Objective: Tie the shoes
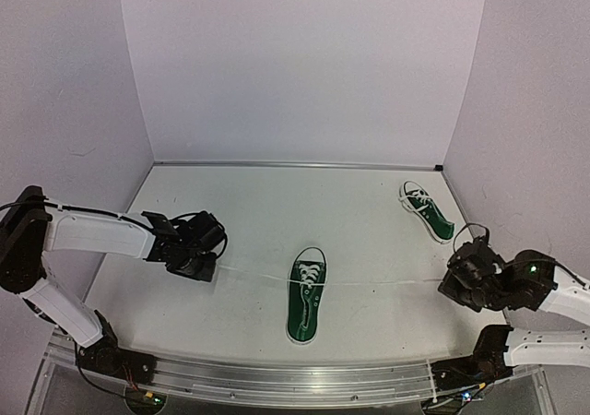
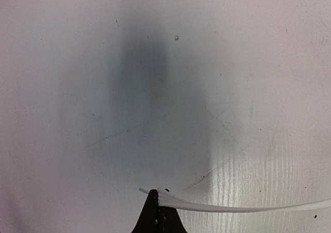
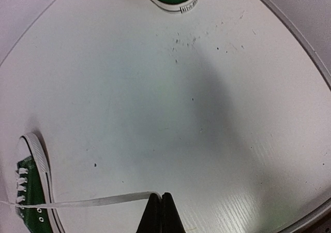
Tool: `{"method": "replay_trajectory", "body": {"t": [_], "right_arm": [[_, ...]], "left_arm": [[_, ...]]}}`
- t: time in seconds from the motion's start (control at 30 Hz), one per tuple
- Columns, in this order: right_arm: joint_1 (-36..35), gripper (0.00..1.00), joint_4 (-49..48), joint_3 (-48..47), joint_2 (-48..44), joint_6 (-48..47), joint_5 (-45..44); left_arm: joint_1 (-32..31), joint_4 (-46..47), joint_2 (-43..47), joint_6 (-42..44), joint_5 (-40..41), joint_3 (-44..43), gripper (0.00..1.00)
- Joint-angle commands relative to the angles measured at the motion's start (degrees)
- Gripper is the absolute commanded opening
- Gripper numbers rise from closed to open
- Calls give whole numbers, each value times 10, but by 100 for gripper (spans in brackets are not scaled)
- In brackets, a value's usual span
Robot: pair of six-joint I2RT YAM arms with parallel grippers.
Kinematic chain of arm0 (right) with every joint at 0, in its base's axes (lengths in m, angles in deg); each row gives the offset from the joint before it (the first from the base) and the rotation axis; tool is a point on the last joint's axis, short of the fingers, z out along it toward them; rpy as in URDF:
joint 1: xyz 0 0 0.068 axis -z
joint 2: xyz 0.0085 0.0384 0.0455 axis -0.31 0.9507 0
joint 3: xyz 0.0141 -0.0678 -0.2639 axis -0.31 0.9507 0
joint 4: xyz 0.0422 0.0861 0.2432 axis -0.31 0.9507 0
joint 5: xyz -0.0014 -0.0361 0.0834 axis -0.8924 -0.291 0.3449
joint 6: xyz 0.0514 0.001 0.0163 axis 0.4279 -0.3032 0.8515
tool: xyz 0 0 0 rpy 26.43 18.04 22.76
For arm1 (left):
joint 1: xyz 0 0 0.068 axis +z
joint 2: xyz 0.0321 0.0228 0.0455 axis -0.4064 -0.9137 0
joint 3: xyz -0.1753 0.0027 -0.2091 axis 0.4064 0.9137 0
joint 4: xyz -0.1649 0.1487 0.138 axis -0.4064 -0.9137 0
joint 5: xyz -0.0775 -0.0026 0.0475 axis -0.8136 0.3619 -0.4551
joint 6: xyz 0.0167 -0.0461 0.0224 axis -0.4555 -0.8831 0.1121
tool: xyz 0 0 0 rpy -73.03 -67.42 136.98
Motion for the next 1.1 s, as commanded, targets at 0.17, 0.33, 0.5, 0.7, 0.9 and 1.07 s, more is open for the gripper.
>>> {"method": "replay_trajectory", "body": {"t": [0.17, 0.33, 0.5, 0.7, 0.9, 1.07], "right_arm": [[1, 0, 142, -42, -3, 68, -96], [1, 0, 110, -45, 59, 58, -91], [1, 0, -17, -13, 163, -6, -59], [1, 12, -93, -6, 238, -51, -36], [1, 20, -142, 27, 252, -69, -9], [1, 36, -158, 20, 270, -93, -2]], "left_arm": [[4, -14, 5, -22, 26, -8, 0], [4, 12, 10, -18, -2, 4, 0], [3, 54, 24, 24, -65, 21, 0], [3, 47, 0, 37, -77, 17, 0], [3, 50, -38, 37, -98, 9, 4], [3, 70, -54, 49, -140, 4, 23]]}}
